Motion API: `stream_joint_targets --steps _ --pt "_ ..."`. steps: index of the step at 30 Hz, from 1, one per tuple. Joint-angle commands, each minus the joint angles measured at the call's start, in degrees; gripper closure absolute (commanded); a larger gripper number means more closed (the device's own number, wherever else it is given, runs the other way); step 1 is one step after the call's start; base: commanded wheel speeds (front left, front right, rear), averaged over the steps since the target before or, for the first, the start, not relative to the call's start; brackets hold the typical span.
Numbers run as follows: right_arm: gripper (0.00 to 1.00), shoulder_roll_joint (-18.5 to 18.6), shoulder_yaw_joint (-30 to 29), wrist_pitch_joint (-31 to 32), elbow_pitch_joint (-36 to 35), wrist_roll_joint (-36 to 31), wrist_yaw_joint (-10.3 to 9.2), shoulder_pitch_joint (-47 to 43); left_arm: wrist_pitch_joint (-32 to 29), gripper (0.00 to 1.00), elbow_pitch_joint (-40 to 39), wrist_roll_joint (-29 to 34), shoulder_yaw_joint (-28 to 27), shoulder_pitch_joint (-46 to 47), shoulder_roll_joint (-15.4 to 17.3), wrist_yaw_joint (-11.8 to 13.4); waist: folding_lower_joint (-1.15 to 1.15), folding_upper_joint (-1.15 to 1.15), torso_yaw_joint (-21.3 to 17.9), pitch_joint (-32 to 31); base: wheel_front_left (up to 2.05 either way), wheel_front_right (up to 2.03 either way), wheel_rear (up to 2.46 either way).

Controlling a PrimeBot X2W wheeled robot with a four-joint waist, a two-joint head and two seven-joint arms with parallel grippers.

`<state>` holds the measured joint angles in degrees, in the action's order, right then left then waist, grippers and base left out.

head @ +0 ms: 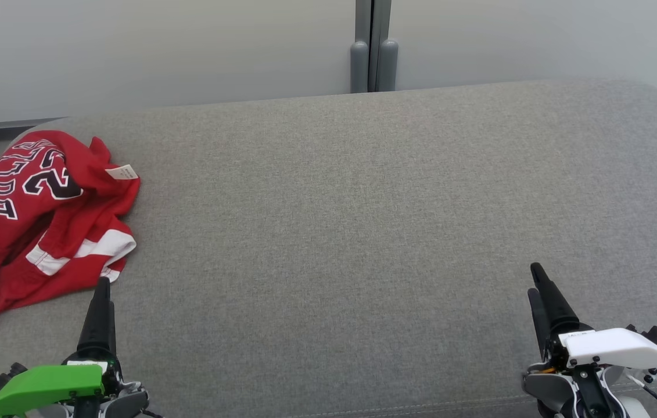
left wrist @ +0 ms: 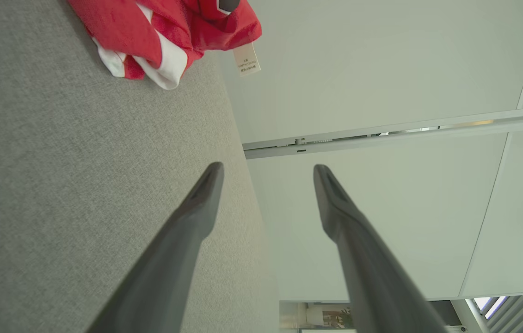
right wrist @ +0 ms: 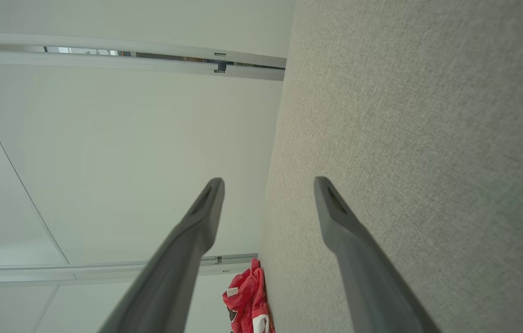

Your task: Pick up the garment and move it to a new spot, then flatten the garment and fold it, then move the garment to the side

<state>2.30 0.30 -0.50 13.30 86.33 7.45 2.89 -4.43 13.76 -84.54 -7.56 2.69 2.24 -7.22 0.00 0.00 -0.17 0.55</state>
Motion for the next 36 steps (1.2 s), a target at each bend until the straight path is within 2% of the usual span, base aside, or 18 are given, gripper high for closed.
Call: stream_joint_targets --steps 1,9,24,36 --pt "0.0 0.24 0.71 -0.72 -0.47 -2.73 0.02 1.93 0.84 0.0 -1.5 2.73 -0.4 0.32 0.31 0.03 0.0 0.0 -0.03 -0.01 0.0 0.0 0.0" --pt "0.0 0.29 2.85 -2.14 0.05 -11.18 0.02 3.08 2.77 0.0 -3.17 10.12 -0.13 -0.25 0.37 0.98 0.0 0.0 -0.12 -0.07 0.0 0.0 0.0" --pt "0.0 0.38 7.09 -4.87 3.14 -29.7 0.02 5.47 6.42 0.0 -5.18 31.73 2.35 -2.05 0.56 3.82 0.0 0.0 -0.23 -0.35 0.0 0.0 0.0" --pt "0.0 0.43 7.62 -6.79 7.5 -43.74 0.03 7.23 8.97 0.0 -3.95 43.74 3.16 -2.66 0.9 5.43 0.0 0.0 -0.3 -0.6 0.0 0.0 0.0"
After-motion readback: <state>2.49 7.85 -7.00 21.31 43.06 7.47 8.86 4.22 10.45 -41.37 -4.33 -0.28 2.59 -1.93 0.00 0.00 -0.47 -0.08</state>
